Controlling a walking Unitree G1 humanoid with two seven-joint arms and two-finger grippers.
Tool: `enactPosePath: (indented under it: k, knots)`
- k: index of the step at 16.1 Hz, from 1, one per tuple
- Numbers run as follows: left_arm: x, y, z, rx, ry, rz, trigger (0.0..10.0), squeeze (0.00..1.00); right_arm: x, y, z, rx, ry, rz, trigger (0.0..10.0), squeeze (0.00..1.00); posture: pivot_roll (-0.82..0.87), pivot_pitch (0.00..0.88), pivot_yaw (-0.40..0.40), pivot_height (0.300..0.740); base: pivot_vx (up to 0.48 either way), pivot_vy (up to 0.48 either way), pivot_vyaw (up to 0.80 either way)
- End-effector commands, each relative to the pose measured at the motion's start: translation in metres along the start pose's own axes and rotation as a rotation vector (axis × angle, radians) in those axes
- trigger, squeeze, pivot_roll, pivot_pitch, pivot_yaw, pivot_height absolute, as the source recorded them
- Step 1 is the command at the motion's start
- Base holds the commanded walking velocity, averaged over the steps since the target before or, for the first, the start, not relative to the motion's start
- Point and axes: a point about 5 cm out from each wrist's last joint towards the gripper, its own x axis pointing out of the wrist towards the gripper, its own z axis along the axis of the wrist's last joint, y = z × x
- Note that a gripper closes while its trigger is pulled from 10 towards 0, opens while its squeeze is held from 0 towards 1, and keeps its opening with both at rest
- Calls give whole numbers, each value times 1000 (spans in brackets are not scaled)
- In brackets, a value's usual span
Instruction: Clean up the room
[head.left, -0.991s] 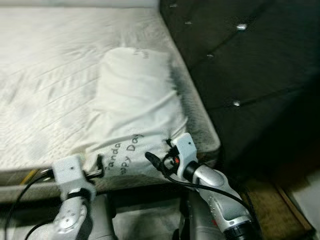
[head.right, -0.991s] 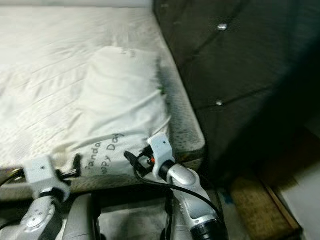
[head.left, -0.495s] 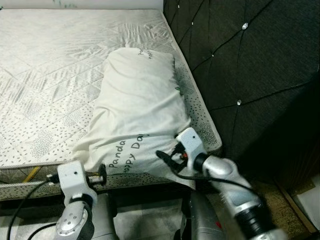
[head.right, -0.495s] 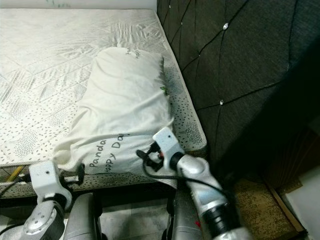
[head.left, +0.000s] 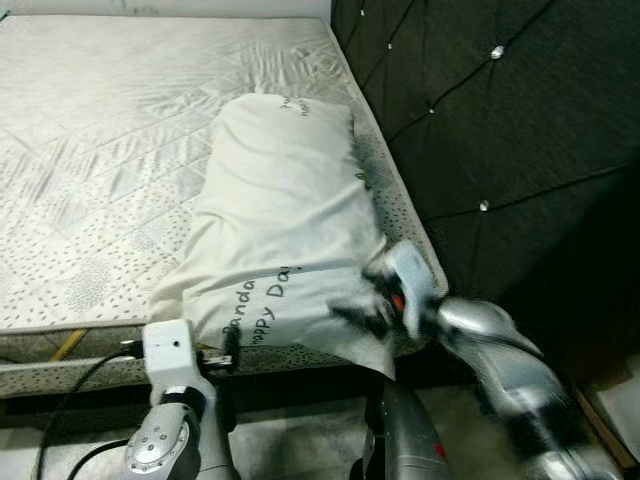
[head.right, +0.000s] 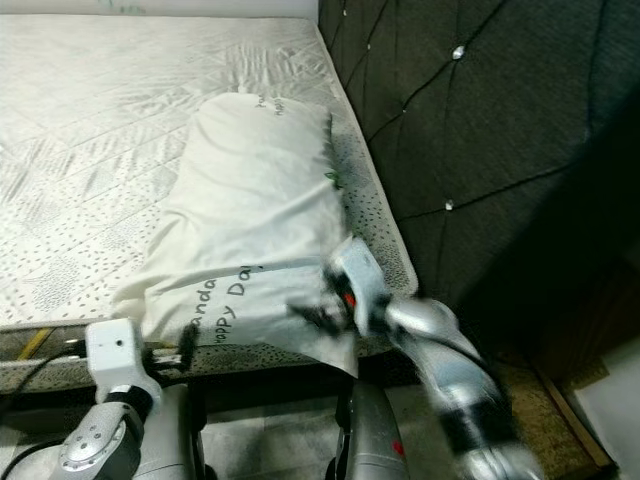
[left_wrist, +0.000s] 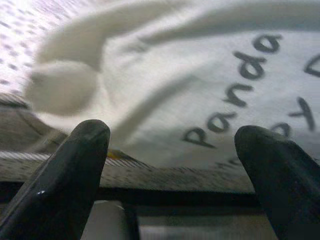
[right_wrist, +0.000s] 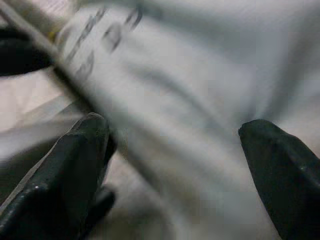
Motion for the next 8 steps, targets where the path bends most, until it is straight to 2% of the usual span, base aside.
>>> enactPosePath:
  k: [1, 2, 4, 6, 8]
  knots:
    - [-2, -4, -1, -2, 13, -27, 10000, 0, -2, 3, 2, -5, 6, 38, 10000, 0, -24, 126, -64, 565, 0, 0, 0]
    - [-3, -8, -2, 15, 14, -60, 10000, 0, -15, -3, 0, 15, 18, 45, 10000, 0, -29, 121, -60, 565, 0, 0, 0]
    - [-3, -11, -2, 21, 18, -76, 10000, 0, -25, -11, 1, 13, 26, 49, 10000, 0, -31, 118, -57, 565, 0, 0, 0]
    - [-1, -12, -2, 12, 25, -95, 10000, 0, -29, -2, 4, 34, 35, 158, 10000, 0, -33, 115, -55, 565, 0, 0, 0]
    - [3, -12, -7, 7, 53, -113, 10000, 0, -28, 17, -2, 57, 70, 285, 10000, 0, -32, 114, -57, 565, 0, 0, 0]
